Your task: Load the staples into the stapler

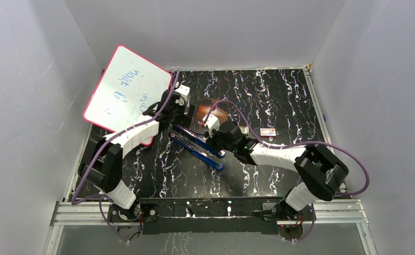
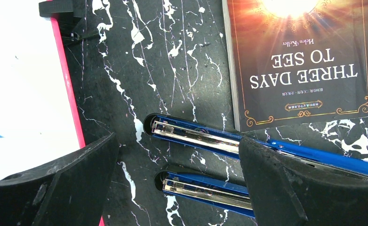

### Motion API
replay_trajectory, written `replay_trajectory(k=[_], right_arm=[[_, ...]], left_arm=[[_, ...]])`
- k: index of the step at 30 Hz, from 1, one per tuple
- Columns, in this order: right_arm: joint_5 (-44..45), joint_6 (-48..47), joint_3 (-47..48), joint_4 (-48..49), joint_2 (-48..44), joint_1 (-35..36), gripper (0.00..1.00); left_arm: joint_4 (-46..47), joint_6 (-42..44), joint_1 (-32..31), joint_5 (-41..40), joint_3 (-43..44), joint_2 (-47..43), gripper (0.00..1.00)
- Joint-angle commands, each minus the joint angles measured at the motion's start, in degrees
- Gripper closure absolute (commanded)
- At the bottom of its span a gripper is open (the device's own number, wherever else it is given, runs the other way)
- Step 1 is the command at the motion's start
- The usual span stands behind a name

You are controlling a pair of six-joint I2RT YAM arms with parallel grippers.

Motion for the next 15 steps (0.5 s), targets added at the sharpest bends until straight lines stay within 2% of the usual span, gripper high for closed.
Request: replay_trajectory(k=[1,15], right_arm=[[1.9,1.4,3.2,-0.2,1.3,-0.2,1.0],[-1.4,5.1,4.4,-0.5,2.8,-2.9,1.0]], left_arm=[[0.4,0.5,0.1,0.1,-0.5,0.3,0.02],[0.6,2.4,-0.1,0.8,-0.7,0.8,0.02]])
